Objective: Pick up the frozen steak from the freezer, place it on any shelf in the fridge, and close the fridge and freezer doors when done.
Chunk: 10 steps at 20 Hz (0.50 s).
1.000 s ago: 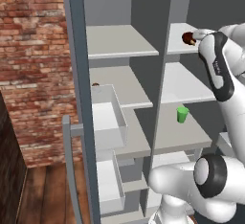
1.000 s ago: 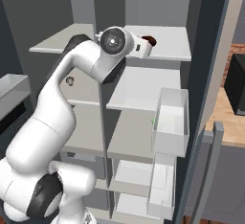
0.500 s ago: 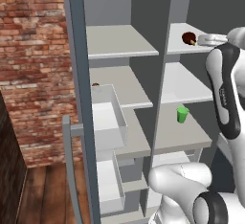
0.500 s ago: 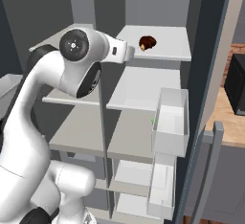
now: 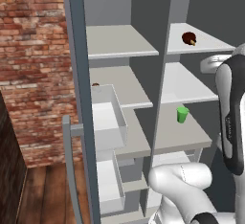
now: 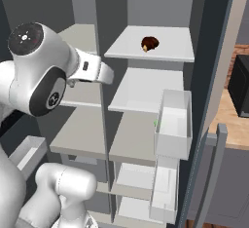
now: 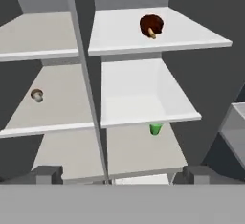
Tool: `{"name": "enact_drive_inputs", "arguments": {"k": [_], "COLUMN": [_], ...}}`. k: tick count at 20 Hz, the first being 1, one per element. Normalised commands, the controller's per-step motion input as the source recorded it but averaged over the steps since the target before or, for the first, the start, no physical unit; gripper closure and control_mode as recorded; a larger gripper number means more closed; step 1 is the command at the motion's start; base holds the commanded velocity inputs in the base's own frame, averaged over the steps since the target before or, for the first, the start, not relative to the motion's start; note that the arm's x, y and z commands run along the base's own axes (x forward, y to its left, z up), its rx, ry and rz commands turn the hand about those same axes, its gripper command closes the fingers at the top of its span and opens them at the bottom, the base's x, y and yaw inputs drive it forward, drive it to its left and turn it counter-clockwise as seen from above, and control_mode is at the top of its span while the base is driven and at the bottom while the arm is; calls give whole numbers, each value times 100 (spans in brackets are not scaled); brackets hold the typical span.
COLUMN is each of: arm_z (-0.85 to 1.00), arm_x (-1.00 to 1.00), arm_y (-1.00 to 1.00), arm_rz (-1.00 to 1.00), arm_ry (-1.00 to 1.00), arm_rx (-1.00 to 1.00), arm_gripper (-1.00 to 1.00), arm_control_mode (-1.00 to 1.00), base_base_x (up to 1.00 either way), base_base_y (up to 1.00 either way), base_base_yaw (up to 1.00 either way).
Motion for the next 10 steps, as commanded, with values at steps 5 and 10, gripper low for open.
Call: {"name": "enact_drive_inputs", "arguments": {"k": [5,10], "arm_z": [-83,-45], "arm_x": [-26,-5], "arm_y": [39,10], "arm_rz": [1,2], "arm_ry": [10,1], "arm_rx": [0,1], "arm_gripper": [-100,-100], "arm_control_mode": [-100,-100], "base_base_x": [0,0], "base_base_y": [0,0], "base_base_yaw": [0,0]}}
